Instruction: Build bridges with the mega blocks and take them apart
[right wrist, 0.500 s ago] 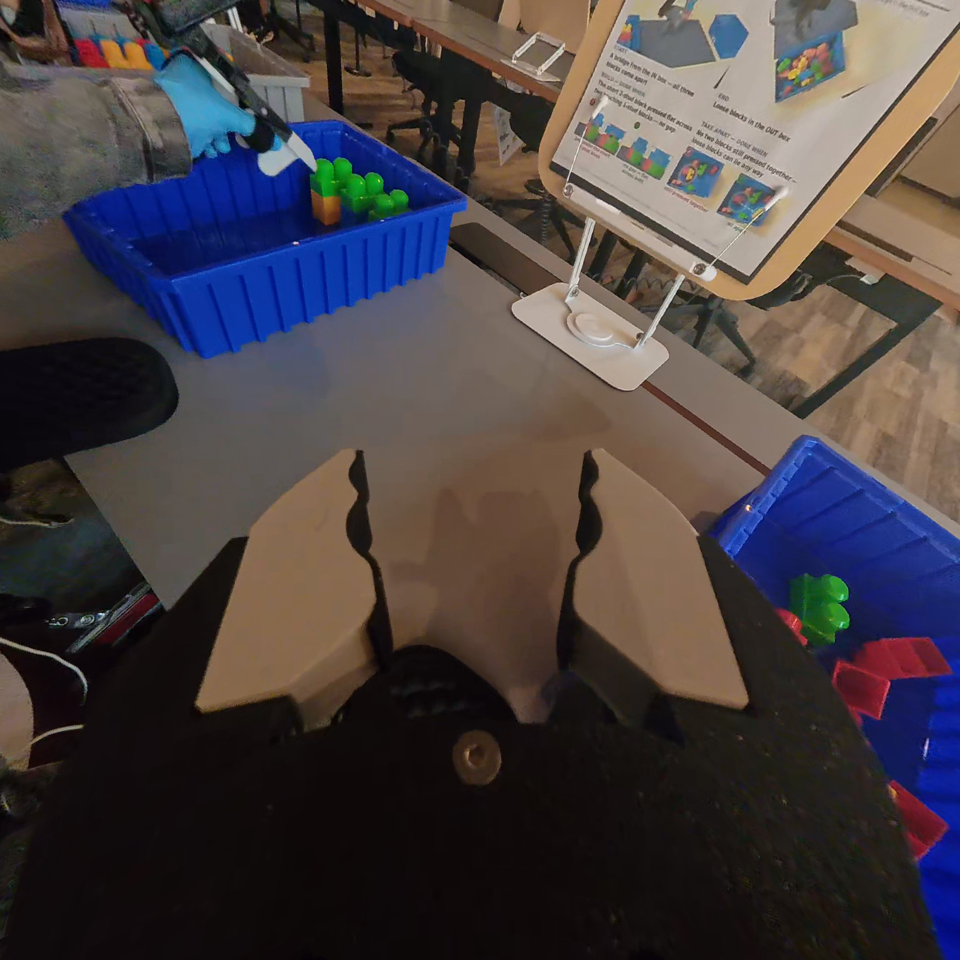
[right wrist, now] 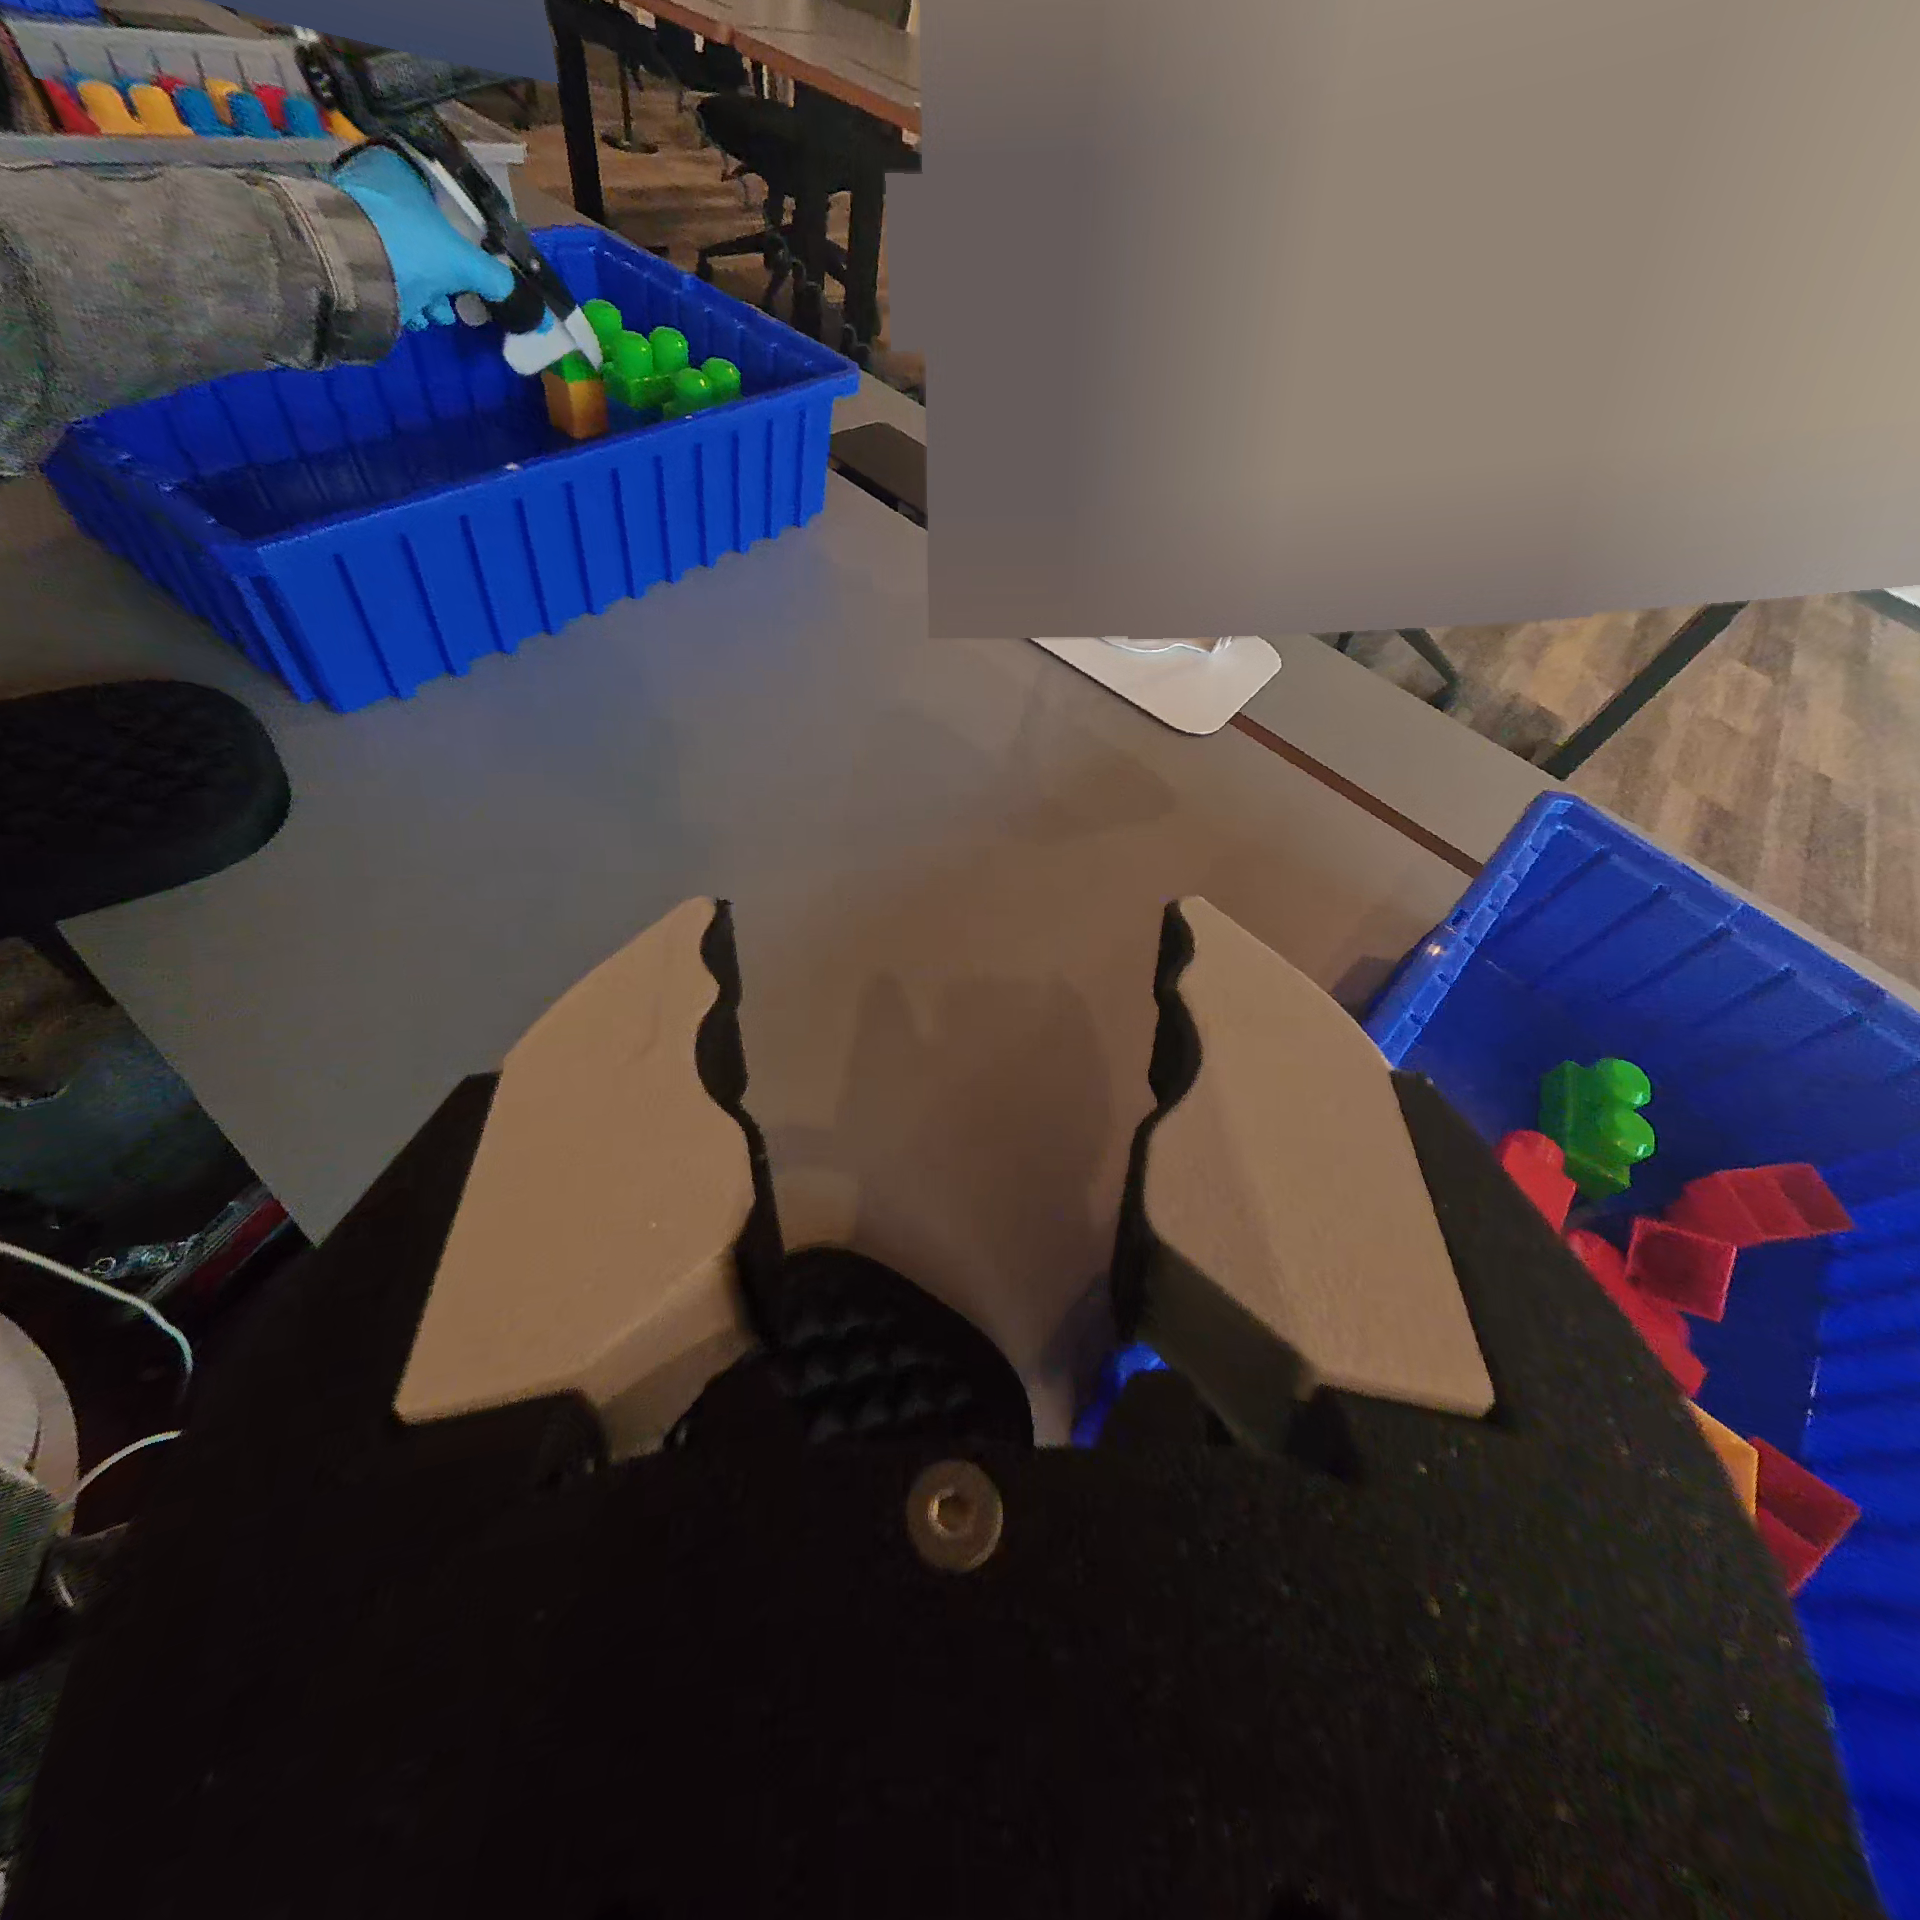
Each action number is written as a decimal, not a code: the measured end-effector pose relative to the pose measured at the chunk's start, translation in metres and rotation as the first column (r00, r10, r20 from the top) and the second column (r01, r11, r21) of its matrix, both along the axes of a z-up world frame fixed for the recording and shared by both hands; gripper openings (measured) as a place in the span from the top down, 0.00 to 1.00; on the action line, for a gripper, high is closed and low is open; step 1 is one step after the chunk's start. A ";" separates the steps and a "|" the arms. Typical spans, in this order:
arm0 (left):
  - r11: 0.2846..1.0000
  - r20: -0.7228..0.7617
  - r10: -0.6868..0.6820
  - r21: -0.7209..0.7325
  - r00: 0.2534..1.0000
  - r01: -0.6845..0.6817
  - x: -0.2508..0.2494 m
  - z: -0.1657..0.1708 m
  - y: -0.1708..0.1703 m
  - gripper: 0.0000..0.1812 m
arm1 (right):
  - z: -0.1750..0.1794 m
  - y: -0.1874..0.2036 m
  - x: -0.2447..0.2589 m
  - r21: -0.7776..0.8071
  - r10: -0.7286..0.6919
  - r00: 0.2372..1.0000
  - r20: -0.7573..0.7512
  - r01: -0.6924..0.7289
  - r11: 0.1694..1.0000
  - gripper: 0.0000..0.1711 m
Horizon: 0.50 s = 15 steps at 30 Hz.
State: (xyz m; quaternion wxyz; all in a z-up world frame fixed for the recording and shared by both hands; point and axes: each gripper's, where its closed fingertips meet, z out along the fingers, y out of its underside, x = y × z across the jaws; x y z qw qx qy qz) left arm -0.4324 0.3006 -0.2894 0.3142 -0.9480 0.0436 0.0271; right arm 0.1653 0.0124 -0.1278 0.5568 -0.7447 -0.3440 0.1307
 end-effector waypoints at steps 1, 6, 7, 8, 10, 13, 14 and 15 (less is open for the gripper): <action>1.000 -0.001 0.009 -0.021 1.000 -0.009 -0.001 -0.004 0.001 0.74 | 0.000 0.001 0.002 -0.002 -0.005 1.000 -0.003 0.005 1.000 0.55; 0.999 0.030 -0.004 -0.031 1.000 0.005 0.003 -0.009 0.008 0.80 | -0.004 0.001 0.009 -0.011 -0.025 1.000 0.002 0.025 1.000 0.56; 0.999 0.047 -0.009 -0.035 0.999 0.011 0.005 -0.008 0.007 0.80 | -0.006 0.002 0.010 -0.018 -0.027 1.000 0.002 0.027 0.999 0.56; 0.999 0.057 -0.016 -0.035 0.998 0.018 0.006 -0.006 0.005 0.80 | -0.007 0.002 0.010 -0.025 -0.027 1.000 0.001 0.027 0.999 0.56; 0.999 0.082 -0.027 -0.016 0.996 0.028 0.008 0.002 0.002 0.80 | -0.009 0.003 0.010 -0.033 -0.022 1.000 -0.001 0.022 0.999 0.56; 0.997 0.126 -0.068 0.045 0.990 0.063 0.018 0.026 -0.007 0.80 | -0.010 0.005 0.005 -0.035 -0.001 1.000 -0.009 0.001 0.999 0.57; 0.994 0.129 -0.087 0.073 0.988 0.078 0.021 0.037 -0.011 0.80 | -0.010 0.006 0.001 -0.036 0.015 1.000 -0.015 -0.015 0.999 0.58; 0.990 0.133 -0.106 0.101 0.985 0.093 0.026 0.047 -0.017 0.80 | -0.010 0.006 -0.002 -0.040 0.030 0.999 -0.020 -0.031 0.999 0.58</action>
